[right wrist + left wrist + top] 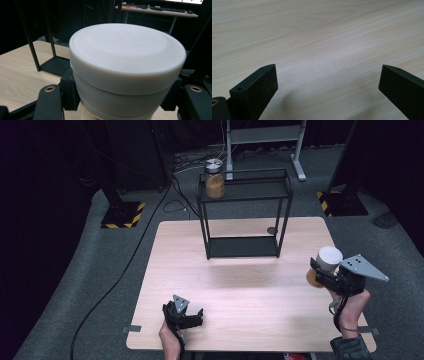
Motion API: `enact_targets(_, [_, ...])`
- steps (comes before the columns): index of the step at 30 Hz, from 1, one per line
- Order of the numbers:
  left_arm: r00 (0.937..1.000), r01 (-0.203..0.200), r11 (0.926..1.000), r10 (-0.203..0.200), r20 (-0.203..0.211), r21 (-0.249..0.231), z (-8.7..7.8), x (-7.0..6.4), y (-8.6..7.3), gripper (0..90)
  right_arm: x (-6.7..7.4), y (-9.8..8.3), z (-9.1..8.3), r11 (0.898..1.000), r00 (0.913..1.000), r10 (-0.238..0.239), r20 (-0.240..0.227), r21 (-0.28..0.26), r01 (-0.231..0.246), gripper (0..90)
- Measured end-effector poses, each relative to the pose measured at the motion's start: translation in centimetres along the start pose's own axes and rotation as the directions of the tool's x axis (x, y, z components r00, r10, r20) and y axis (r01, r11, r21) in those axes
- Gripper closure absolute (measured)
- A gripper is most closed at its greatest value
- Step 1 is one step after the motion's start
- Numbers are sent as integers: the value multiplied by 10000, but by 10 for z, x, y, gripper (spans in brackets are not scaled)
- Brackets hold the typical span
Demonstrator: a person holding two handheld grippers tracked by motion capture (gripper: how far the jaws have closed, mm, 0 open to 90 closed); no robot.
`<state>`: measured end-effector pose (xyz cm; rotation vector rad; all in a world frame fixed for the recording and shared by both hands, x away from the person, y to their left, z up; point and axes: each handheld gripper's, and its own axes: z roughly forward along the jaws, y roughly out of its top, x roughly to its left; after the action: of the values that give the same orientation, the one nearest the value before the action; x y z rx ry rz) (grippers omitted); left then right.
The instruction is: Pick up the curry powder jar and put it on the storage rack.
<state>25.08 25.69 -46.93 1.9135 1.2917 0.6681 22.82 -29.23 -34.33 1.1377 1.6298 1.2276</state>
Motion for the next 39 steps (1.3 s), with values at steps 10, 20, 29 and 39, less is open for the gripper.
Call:
enact_targets(10, [10000,-57,10000,57,9,43,0,0,1,16,-1,19,-2,9995,9997,-220,-71,-228,218,334])
enact_targets(20, [9999,-99,9999,99,17,84,1,-1,2,16,-2,37,0,9987,9993,-358,-130,-376,353,334])
enact_targets(29, [10000,-65,10000,65,39,67,1,0,1,16,-2,57,4,9968,9983,-551,-204,-596,538,334])
enact_targets(39, [9999,-61,10000,60,81,51,0,1,1,16,-3,74,13,9960,9974,-626,-345,-666,602,334])
